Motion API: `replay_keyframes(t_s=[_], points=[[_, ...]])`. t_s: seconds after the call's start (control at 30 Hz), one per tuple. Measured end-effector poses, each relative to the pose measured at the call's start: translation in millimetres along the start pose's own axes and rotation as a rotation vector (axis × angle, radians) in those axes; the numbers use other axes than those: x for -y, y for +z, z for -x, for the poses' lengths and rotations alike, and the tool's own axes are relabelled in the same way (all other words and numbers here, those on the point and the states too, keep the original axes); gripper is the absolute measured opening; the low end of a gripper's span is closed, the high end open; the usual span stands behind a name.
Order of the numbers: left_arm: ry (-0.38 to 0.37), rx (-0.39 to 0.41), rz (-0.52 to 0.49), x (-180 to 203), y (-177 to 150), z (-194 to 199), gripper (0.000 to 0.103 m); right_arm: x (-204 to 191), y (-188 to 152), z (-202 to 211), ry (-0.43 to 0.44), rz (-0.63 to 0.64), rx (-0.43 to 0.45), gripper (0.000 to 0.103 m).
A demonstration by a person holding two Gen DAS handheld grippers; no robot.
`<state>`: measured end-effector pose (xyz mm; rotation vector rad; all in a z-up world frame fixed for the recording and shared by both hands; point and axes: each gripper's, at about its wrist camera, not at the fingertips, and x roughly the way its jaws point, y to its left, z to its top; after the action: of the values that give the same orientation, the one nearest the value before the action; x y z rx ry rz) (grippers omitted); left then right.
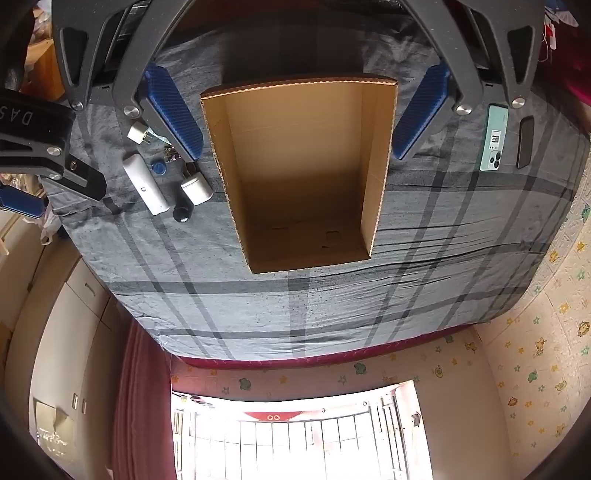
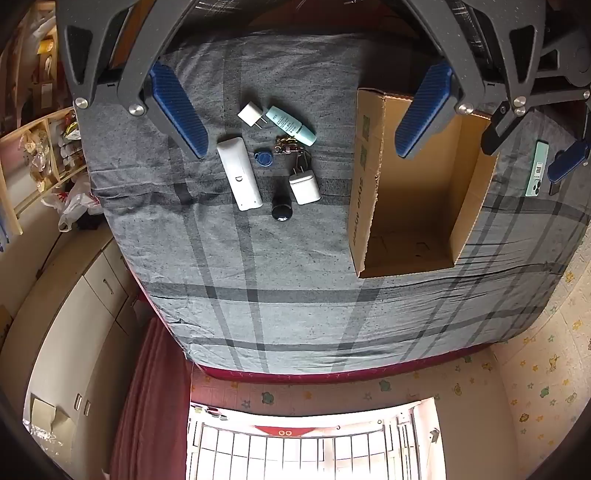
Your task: Organize rigid objects
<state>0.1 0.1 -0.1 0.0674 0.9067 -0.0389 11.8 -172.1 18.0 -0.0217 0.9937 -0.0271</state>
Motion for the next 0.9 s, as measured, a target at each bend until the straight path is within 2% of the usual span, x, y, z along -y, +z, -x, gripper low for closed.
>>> replay_keyframes(t_s=[0.9], points=[[0.013, 0.02, -0.013, 1.4, 1.7, 5.5, 0.103, -2.1, 2.2, 6.1, 0.01, 0.001, 0.017, 0.103]])
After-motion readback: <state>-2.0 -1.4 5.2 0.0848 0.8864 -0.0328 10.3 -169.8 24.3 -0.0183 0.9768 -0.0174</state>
